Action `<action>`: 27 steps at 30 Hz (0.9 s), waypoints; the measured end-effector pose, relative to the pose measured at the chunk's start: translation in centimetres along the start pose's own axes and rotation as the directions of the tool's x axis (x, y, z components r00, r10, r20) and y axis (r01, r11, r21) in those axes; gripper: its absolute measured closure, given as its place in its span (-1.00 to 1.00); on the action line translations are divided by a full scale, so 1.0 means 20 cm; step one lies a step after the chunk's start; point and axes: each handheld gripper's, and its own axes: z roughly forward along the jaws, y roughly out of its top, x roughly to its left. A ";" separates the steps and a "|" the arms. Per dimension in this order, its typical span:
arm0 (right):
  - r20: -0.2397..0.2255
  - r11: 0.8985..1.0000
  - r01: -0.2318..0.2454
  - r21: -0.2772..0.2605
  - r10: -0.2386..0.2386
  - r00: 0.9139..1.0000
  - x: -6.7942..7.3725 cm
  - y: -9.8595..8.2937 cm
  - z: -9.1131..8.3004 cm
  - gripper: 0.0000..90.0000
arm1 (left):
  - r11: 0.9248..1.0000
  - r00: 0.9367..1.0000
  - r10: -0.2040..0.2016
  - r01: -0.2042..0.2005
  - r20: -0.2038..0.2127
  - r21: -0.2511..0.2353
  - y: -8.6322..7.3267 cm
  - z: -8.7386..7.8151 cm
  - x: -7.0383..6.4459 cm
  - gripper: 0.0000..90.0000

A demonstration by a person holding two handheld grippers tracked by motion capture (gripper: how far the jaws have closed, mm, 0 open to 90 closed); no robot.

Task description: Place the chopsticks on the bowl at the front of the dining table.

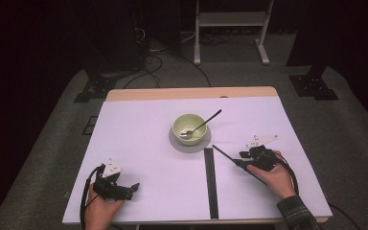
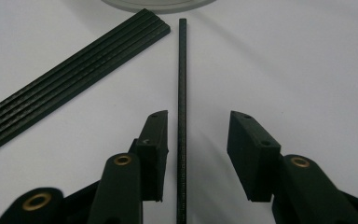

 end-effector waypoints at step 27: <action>-0.027 0.999 0.007 0.034 -0.006 1.000 0.01 -0.01 0.03 0.79 | 1.000 1.000 0.000 0.000 0.000 0.000 0.00 0.00 0.00 -1.00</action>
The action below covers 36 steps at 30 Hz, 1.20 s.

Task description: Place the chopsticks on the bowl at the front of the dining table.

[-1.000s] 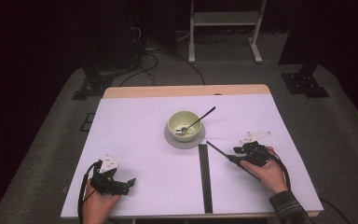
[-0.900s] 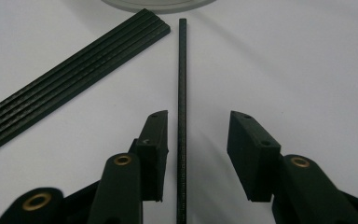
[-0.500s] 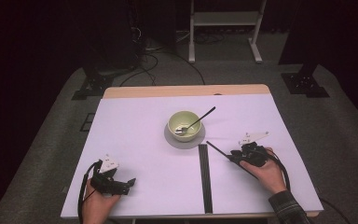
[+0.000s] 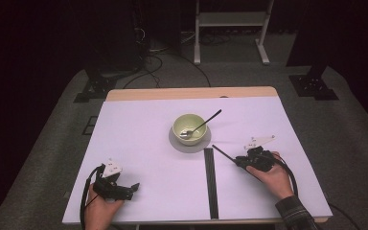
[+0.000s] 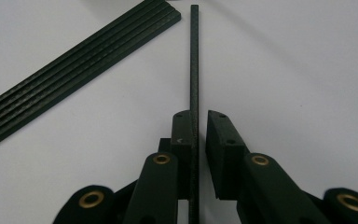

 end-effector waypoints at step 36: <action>-0.012 1.000 -0.026 0.001 0.026 1.000 0.00 0.01 -0.03 0.90 | 1.000 1.000 0.000 0.000 0.000 0.000 0.00 0.00 0.00 -1.00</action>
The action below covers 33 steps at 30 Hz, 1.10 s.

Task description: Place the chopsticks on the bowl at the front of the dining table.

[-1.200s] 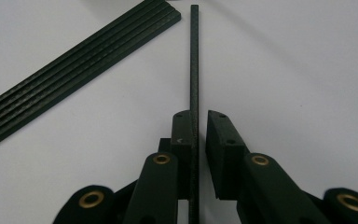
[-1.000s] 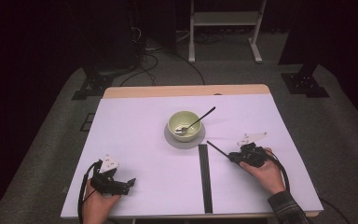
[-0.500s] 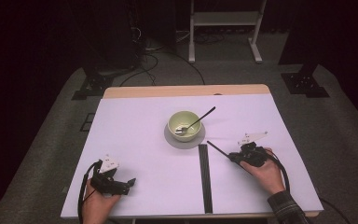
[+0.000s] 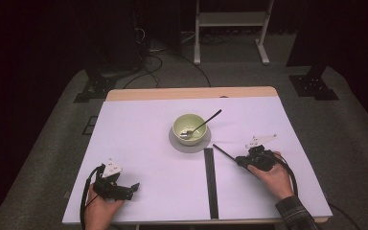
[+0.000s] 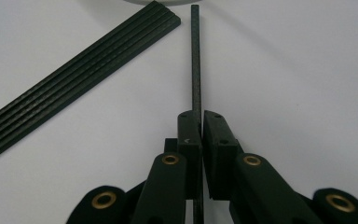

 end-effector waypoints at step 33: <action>-0.034 0.999 0.008 -0.053 -0.010 0.999 0.06 0.12 -0.10 0.90 | 1.000 1.000 -0.002 0.002 0.000 -0.001 0.00 0.00 0.00 -1.00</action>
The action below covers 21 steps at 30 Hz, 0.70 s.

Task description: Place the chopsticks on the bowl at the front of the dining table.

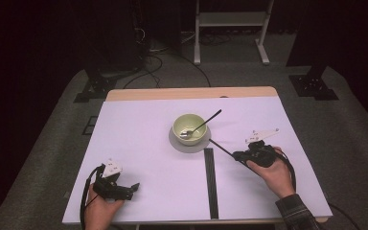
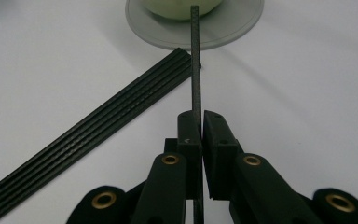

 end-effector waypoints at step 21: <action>-0.011 0.999 0.012 -0.031 -0.012 1.000 0.03 0.07 -0.03 0.90 | 1.000 1.000 0.005 -0.005 -0.001 0.002 0.00 0.00 0.00 -1.00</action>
